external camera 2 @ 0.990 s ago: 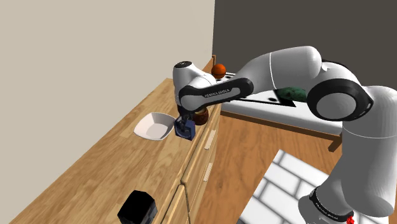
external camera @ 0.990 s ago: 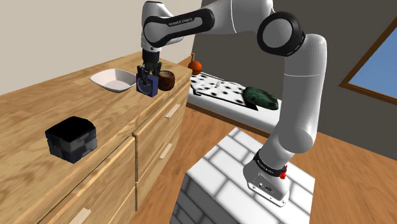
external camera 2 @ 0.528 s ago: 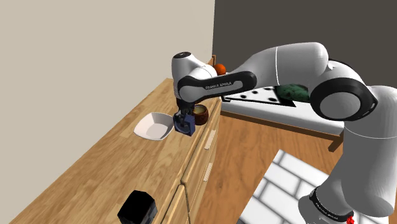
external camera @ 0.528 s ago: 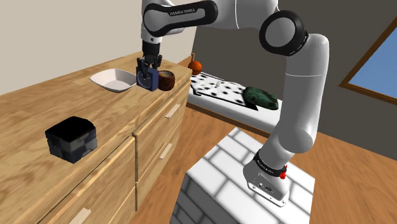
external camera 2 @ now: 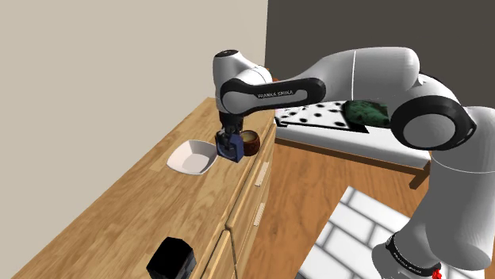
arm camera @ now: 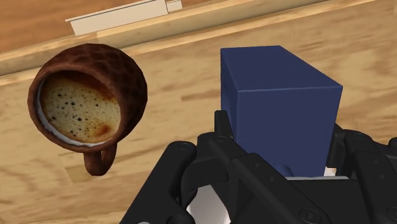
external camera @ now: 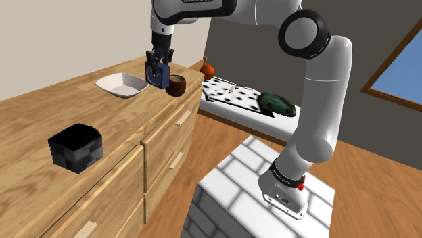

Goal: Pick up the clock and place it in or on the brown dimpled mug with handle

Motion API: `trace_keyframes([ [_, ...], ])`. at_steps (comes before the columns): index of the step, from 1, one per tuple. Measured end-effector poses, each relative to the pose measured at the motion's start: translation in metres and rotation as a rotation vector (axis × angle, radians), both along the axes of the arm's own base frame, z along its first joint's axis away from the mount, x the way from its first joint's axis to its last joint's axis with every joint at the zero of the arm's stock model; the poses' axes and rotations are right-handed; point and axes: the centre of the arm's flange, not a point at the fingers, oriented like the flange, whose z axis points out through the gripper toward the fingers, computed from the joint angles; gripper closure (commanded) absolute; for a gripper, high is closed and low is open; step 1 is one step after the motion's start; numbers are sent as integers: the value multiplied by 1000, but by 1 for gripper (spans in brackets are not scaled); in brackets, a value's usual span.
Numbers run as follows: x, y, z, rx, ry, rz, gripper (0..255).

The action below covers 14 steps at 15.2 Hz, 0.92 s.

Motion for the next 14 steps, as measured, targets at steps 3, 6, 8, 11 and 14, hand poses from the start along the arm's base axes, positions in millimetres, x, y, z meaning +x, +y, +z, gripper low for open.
trace_keyframes([
  [3, 0, 1, 16, 0, 0, 0, 255],
  [6, 0, 0, 32, 0, 0, 0, 255],
  [8, 0, 1, 43, 0, 0, 0, 255],
  [11, 1, -6, 55, 0, 0, 0, 255],
  [14, 15, -36, 59, 0, 0, -1, 255],
])
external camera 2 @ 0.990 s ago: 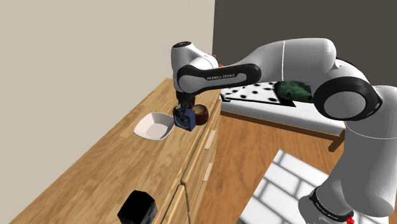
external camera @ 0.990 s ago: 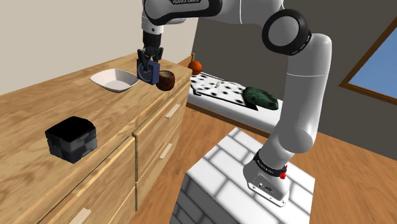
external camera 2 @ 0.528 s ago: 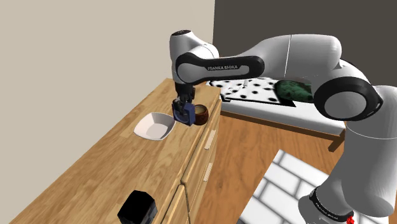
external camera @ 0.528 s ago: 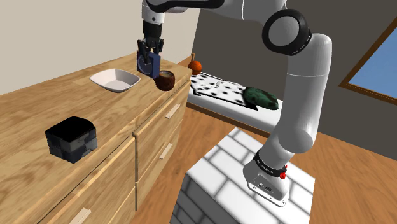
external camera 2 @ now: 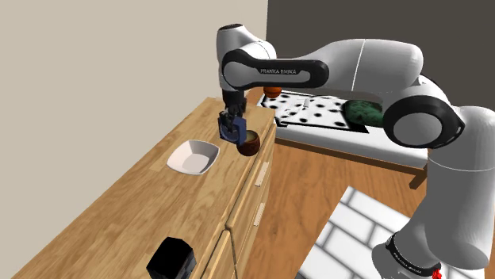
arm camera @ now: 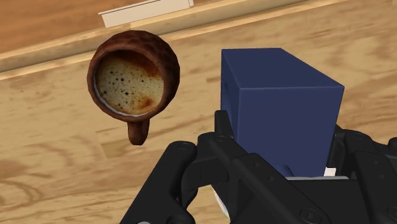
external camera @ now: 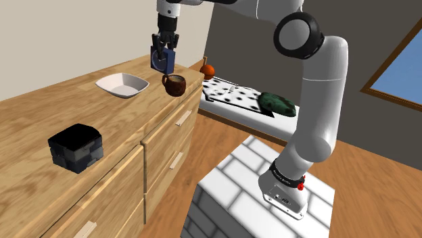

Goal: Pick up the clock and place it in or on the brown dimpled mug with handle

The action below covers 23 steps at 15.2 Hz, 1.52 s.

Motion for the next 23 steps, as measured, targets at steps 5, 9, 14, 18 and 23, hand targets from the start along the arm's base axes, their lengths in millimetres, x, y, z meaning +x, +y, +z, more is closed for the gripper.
trace_keyframes([
  [5, 24, -57, 9, 0, 1, 0, 255],
  [9, 45, -109, 14, -1, 0, 0, 255],
  [14, 50, -129, 1, 0, 1, 0, 255],
  [18, 51, -129, -19, 0, 1, 1, 255],
  [23, 50, -128, -45, 0, 1, 0, 255],
])
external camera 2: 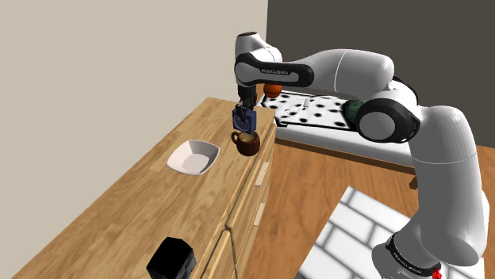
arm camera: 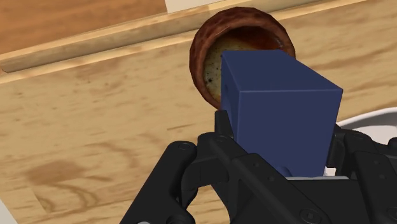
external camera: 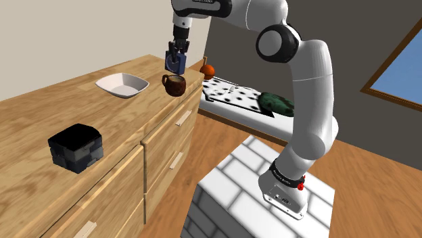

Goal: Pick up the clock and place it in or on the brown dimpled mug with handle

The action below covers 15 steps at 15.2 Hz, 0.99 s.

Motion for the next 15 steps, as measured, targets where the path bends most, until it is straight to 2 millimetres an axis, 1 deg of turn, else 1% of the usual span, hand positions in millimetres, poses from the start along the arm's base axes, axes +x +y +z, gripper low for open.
trace_keyframes([
  [5, 1, -1, -25, 0, 0, 0, 255],
  [10, 1, -1, -27, 0, -1, 0, 255],
  [11, 1, -1, -27, 0, -1, 0, 0],
  [15, 1, -1, -28, 0, -1, 0, 0],
])
